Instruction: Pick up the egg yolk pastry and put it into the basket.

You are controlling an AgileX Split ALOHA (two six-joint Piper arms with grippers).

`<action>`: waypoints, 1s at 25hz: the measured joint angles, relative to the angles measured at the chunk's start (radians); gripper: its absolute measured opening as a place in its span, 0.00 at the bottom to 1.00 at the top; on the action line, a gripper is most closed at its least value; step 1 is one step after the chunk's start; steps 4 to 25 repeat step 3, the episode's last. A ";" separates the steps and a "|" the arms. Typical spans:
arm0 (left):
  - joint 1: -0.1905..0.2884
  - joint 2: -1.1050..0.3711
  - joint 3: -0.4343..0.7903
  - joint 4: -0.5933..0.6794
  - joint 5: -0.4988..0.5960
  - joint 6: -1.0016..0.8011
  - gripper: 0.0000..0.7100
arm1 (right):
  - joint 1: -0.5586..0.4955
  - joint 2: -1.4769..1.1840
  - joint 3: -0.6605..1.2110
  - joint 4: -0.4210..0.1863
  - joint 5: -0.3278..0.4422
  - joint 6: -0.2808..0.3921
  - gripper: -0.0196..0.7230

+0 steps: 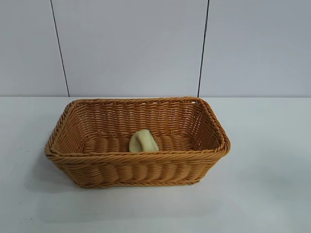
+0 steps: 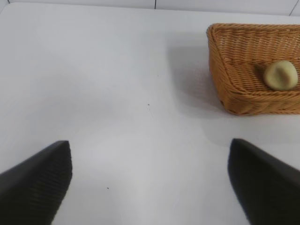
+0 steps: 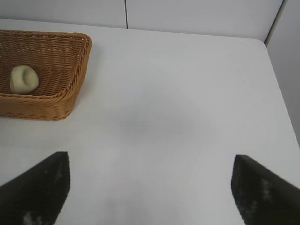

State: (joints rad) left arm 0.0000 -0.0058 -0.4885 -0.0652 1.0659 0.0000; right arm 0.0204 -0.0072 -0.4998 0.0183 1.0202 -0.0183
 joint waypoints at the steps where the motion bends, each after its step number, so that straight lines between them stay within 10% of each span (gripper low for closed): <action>1: 0.000 0.000 0.000 0.000 0.000 0.000 0.98 | 0.000 0.000 0.000 0.000 0.000 0.000 0.89; 25: 0.000 0.000 0.000 0.000 0.000 0.000 0.98 | 0.000 0.000 0.000 0.000 0.000 0.000 0.89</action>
